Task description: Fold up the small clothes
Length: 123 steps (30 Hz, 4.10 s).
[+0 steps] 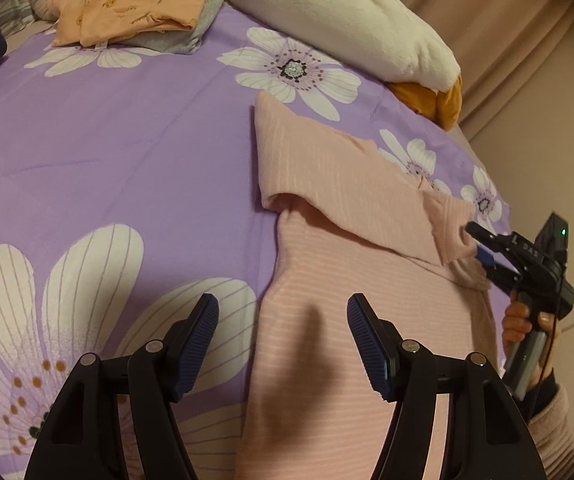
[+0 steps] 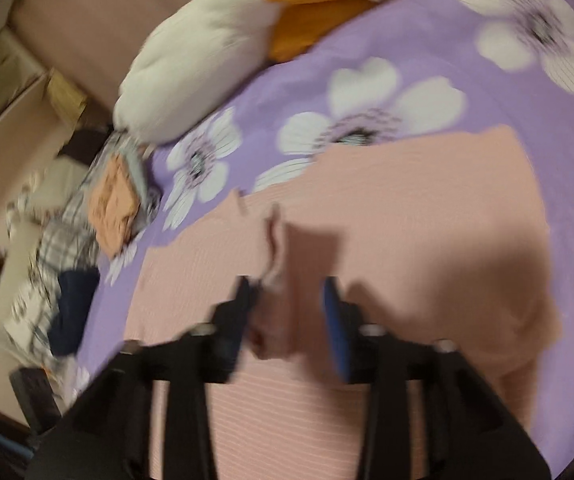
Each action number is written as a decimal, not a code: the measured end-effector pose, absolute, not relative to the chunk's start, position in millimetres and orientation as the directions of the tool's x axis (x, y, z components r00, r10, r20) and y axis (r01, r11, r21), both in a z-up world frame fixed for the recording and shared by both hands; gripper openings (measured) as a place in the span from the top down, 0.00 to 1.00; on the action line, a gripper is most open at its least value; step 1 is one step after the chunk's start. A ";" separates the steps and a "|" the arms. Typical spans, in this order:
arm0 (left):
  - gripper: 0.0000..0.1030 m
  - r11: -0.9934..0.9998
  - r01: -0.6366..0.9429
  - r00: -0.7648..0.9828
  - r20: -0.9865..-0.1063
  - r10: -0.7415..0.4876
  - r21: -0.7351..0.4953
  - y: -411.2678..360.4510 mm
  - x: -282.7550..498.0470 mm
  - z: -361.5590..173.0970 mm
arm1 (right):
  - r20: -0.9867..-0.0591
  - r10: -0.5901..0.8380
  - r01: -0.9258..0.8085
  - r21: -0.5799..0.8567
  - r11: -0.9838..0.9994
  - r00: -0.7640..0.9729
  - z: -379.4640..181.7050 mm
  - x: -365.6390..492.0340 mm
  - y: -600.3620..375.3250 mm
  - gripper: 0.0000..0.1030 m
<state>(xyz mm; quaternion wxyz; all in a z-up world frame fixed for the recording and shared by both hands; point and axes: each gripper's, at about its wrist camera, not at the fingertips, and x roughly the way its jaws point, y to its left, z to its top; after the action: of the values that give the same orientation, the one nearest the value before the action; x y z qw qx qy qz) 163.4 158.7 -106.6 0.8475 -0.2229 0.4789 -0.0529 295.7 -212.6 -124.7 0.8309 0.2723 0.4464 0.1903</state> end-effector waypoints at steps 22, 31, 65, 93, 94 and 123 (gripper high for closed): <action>0.36 0.904 -0.150 0.529 -0.805 -0.268 -0.399 159.5 158.6 -99.2 | -0.732 0.455 -0.061 0.496 0.866 0.506 -119.5 310.5 -184.1 0.92; 0.36 0.911 -0.134 0.531 -0.805 -0.266 -0.390 155.3 165.0 -99.2 | -0.639 0.387 -0.053 0.476 0.878 0.665 -73.5 287.4 -234.3 0.91; 0.32 0.899 -0.087 0.509 -0.795 -0.330 -0.429 154.0 171.0 -110.9 | -0.762 0.341 -0.055 0.374 0.926 0.551 -103.9 172.9 -283.6 0.48; 0.50 0.702 -0.050 0.390 -0.661 -0.641 -0.710 134.3 38.7 -134.3 | -0.660 0.645 -0.025 0.692 0.722 0.384 -150.7 -1.2 -279.0 0.54; 0.61 0.702 -0.066 0.390 -0.665 -0.636 -0.710 135.9 40.1 -136.5 | -0.664 0.638 -0.022 0.686 0.727 0.390 -151.7 0.2 -278.9 0.60; 1.00 0.684 0.170 0.577 -0.491 -0.652 -0.709 121.9 47.8 -47.9 | -0.472 0.670 -0.207 0.708 0.676 0.573 -76.1 -3.4 -274.2 0.93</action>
<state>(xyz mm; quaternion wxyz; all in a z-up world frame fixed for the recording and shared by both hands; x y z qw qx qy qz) 47.8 121.9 -47.9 0.8317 -0.3113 0.3876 -0.2472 -3.4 -274.2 -76.1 0.8328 0.3048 0.3797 0.2633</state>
